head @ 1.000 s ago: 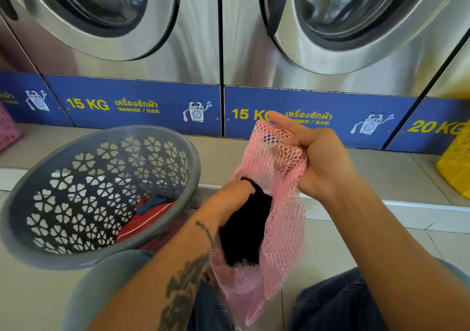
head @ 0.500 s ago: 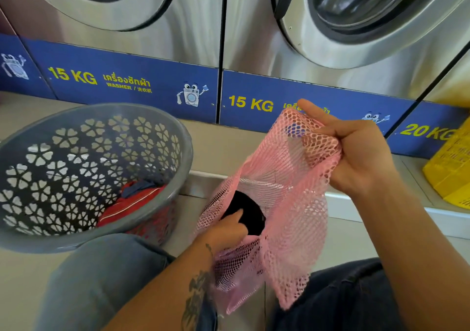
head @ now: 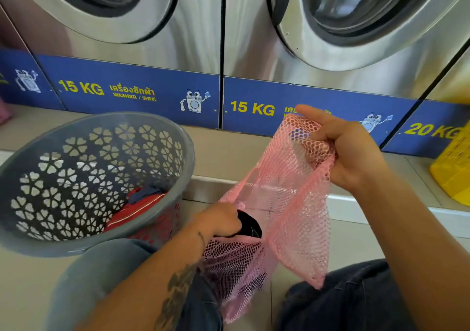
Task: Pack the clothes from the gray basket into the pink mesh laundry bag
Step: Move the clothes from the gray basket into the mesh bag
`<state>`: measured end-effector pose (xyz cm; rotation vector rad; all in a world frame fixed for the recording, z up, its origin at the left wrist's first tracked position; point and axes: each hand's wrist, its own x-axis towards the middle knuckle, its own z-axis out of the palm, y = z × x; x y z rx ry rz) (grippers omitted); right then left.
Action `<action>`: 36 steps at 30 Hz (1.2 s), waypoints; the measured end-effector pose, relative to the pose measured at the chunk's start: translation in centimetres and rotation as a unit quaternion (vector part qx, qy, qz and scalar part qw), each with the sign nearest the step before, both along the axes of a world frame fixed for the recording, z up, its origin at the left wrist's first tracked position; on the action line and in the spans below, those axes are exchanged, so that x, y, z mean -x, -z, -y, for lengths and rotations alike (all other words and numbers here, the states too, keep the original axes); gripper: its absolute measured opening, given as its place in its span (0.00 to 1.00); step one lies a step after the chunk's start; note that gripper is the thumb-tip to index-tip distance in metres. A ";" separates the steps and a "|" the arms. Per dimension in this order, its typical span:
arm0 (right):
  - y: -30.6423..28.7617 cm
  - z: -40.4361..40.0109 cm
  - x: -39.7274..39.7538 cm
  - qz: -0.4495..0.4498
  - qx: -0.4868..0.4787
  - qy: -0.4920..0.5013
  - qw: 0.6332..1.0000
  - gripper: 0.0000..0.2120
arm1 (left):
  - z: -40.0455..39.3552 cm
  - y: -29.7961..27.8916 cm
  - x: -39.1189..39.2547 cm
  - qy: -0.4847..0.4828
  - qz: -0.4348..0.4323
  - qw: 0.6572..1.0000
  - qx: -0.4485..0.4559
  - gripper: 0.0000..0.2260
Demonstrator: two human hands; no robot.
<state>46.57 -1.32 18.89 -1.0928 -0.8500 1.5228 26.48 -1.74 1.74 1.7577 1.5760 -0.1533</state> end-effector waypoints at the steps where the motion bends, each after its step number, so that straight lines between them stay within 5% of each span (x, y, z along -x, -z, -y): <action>1: -0.3 -0.2 0.2 0.023 -0.022 -0.007 0.999 0.27 | -0.7 -1.2 0.3 0.004 0.011 0.999 -0.034 0.11; 6: -0.4 -1.4 3.1 0.224 -0.134 -0.026 0.965 0.32 | -2.7 -8.0 4.7 -0.053 0.046 0.958 -0.278 0.12; 10: 0.4 -2.8 6.0 0.306 -0.166 -0.046 0.936 0.31 | -4.2 -9.9 9.9 -0.099 0.043 0.934 -0.341 0.11; 18: -1.3 -5.3 12.9 0.396 -0.249 -0.097 0.878 0.30 | -6.7 -6.7 20.0 -0.103 -0.108 0.960 -0.236 0.06; 24: -1.4 -6.6 18.0 0.365 -0.284 -0.118 0.879 0.29 | -7.9 -2.6 25.8 -0.049 -0.193 0.961 -0.190 0.10; 29: 1.7 -8.5 20.2 0.350 -0.221 -0.132 0.901 0.31 | -10.9 3.1 28.8 -0.014 -0.235 0.968 -0.091 0.13; 33: 3.2 -10.3 20.1 0.302 -0.170 -0.156 0.925 0.31 | -13.3 8.6 29.0 0.034 -0.295 0.954 0.033 0.25; 36: 3.9 -10.8 20.5 0.281 -0.158 -0.185 0.928 0.31 | -13.7 13.0 28.5 -0.011 -0.303 0.949 0.082 0.46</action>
